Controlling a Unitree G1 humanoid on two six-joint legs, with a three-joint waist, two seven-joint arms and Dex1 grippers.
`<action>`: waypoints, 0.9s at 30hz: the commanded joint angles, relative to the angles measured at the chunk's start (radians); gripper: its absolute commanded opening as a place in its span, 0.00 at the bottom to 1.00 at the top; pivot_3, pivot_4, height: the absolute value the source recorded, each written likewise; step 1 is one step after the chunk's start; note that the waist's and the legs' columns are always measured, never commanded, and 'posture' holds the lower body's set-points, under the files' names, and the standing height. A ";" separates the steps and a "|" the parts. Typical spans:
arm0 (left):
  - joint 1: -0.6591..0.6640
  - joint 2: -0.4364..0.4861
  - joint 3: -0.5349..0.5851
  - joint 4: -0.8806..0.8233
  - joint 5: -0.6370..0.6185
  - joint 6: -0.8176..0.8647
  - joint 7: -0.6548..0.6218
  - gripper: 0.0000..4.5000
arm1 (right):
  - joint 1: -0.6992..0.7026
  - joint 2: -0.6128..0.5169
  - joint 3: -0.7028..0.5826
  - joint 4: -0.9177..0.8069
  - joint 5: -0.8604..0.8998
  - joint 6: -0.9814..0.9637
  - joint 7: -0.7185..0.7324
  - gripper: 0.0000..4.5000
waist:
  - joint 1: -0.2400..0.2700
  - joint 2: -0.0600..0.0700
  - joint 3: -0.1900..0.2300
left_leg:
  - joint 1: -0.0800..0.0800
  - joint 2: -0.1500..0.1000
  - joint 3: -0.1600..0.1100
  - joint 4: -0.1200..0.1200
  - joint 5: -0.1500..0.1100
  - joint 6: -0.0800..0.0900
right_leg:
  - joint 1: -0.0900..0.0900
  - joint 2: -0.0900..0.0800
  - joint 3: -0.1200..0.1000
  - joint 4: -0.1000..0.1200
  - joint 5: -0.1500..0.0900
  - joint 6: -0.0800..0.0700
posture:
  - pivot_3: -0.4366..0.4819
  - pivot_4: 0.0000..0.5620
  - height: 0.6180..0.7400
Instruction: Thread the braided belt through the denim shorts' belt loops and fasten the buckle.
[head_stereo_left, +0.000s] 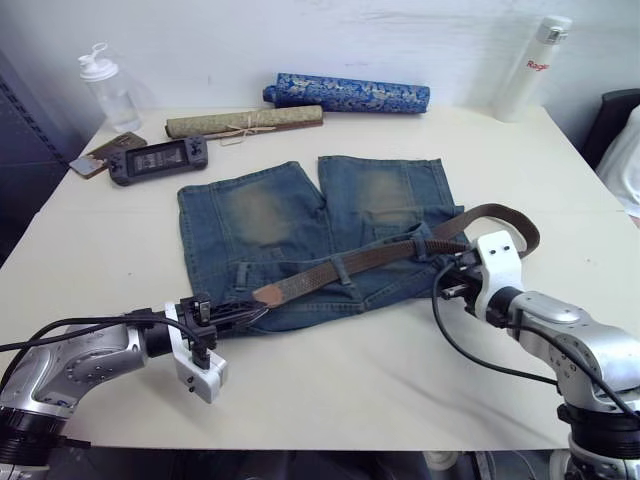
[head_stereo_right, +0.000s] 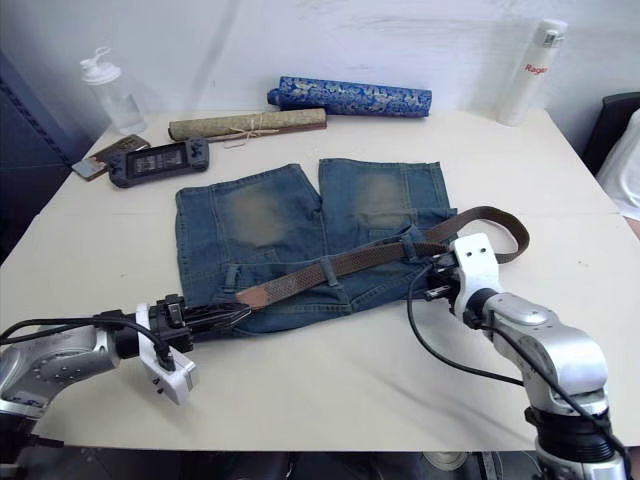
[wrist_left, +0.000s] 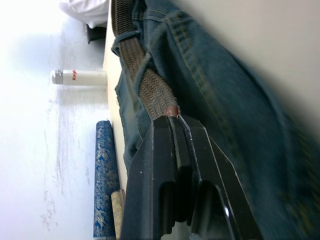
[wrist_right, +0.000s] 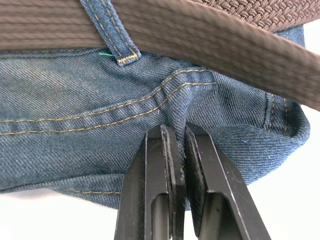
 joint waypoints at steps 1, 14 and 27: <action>0.006 0.003 0.032 -0.005 -0.029 0.005 0.015 0.00 | 0.035 -0.098 -0.021 0.143 -0.098 -0.020 0.007 0.01 | 0.008 0.000 0.000 | 0.000 -0.001 0.000 0.000 0.000 0.000 | 0.000 -0.001 0.000 0.000 0.000 0.001 | 0.48 0.27 0.16; 0.002 -0.044 0.006 -0.062 -0.043 0.040 0.004 0.00 | -0.020 -0.138 -0.054 0.221 -0.129 -0.097 0.026 0.01 | 0.020 0.001 0.000 | -0.001 -0.002 0.000 0.000 0.000 0.000 | 0.000 -0.001 0.001 -0.002 0.001 0.001 | 0.48 0.27 0.16; -0.013 -0.064 -0.050 -0.080 -0.083 0.055 -0.022 0.00 | -0.059 -0.191 0.017 0.353 -0.271 -0.269 0.036 0.01 | 0.017 0.005 0.003 | -0.002 -0.003 0.001 0.000 0.000 0.000 | 0.000 -0.002 0.001 -0.001 0.001 0.002 | 0.48 0.27 0.16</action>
